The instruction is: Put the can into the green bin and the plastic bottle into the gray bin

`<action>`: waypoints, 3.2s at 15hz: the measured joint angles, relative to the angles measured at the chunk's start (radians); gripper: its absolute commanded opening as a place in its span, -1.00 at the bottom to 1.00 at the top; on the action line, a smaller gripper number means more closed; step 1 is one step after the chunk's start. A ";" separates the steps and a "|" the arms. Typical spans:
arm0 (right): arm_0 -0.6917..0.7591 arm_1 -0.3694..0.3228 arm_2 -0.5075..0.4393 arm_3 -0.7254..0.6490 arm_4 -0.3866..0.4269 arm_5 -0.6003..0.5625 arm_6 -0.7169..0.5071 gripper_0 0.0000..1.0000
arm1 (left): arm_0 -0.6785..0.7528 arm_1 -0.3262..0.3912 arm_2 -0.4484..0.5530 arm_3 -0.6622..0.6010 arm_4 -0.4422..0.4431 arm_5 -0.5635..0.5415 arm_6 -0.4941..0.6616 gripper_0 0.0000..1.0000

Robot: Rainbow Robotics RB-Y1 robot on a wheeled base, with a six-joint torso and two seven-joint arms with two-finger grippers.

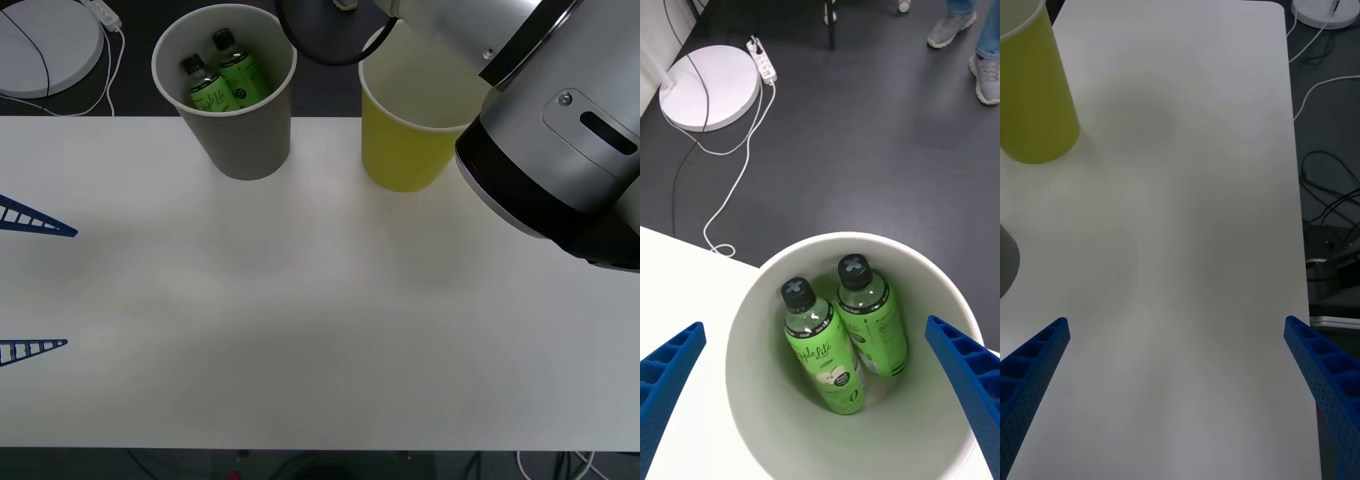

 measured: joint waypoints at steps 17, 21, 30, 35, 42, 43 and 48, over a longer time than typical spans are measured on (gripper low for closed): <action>0.250 -0.154 0.001 -0.507 0.004 0.061 -0.016 1.00 | 0.000 0.000 0.000 0.000 0.000 0.000 0.000 1.00; 0.303 -0.212 0.000 -0.609 0.003 0.070 -0.021 1.00 | 0.000 0.000 0.000 0.000 0.000 0.000 0.000 1.00; 0.393 -0.316 0.000 -0.769 -0.004 0.106 -0.015 1.00 | 0.000 0.000 0.000 0.000 0.000 0.000 0.000 1.00; 0.464 -0.358 -0.003 -0.940 -0.033 0.098 -0.020 1.00 | 0.000 0.000 0.000 0.000 0.000 0.000 0.000 1.00; 0.585 -0.477 0.000 -1.154 -0.056 -0.017 -0.042 1.00 | 0.000 0.000 0.000 0.000 0.000 0.000 0.000 1.00; 0.602 -0.500 0.000 -1.181 -0.056 -0.044 -0.051 1.00 | 0.000 0.000 0.000 0.000 0.000 0.000 0.000 1.00; 0.664 -0.656 0.060 -1.293 -0.022 -0.258 -0.190 1.00 | 0.000 0.000 0.000 0.000 0.000 0.000 0.000 1.00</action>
